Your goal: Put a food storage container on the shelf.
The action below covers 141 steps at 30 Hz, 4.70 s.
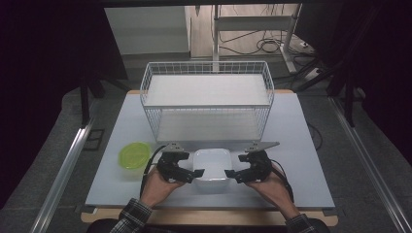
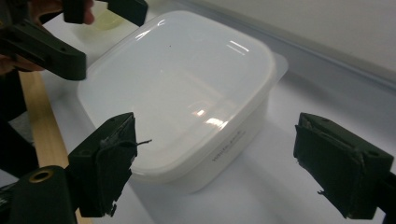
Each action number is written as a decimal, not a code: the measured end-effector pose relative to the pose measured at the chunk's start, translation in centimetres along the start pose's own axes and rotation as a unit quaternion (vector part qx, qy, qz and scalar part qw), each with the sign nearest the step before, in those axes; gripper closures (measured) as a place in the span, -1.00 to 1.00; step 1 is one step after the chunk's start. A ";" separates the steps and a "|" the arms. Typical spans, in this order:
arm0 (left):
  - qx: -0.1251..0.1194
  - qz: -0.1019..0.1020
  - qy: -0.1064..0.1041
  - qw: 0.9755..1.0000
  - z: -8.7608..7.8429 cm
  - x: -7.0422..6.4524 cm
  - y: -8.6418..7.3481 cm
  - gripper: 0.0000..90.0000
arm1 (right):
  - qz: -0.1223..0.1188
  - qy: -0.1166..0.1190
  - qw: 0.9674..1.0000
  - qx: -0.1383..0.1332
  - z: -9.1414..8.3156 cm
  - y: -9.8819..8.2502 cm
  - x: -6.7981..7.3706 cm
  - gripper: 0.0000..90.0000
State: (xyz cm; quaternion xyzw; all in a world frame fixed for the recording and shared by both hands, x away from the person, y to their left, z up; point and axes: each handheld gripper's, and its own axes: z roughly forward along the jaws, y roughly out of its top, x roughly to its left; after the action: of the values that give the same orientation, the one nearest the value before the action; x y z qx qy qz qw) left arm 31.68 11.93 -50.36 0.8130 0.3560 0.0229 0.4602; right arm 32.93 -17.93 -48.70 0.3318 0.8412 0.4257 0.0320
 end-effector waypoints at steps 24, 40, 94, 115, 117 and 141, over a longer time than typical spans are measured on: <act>0.030 -0.088 -0.018 0.996 -1.3 -1.0 -0.7 0.08 | 0.088 -0.011 0.995 0.037 -0.4 0.6 1.6 0.19; 0.021 -0.076 0.001 0.997 -1.8 -1.6 -0.7 0.15 | 0.110 -0.024 0.993 0.024 -1.2 -0.1 2.5 0.42; -0.068 -0.121 0.073 0.988 -2.7 -2.6 -0.4 0.67 | 0.127 -0.059 0.989 -0.044 -1.4 0.6 2.7 0.73; -0.131 -0.077 0.094 0.984 -7.0 -2.6 7.3 0.69 | 0.085 -0.070 0.986 -0.127 -5.4 7.9 2.9 0.73; -0.135 -0.076 0.094 0.984 -7.3 -2.5 7.8 0.69 | 0.082 -0.070 0.986 -0.130 -5.5 8.4 2.9 0.73; -0.138 -0.066 0.096 0.983 -10.1 0.3 15.4 0.66 | 0.096 -0.051 0.983 -0.151 -6.9 16.5 0.5 0.71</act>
State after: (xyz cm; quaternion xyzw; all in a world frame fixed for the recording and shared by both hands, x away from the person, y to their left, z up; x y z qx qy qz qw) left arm 36.80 14.55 -32.86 0.7099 0.4453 0.1195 0.5324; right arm 38.97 -15.53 -32.05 0.4237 0.7288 0.5314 0.0838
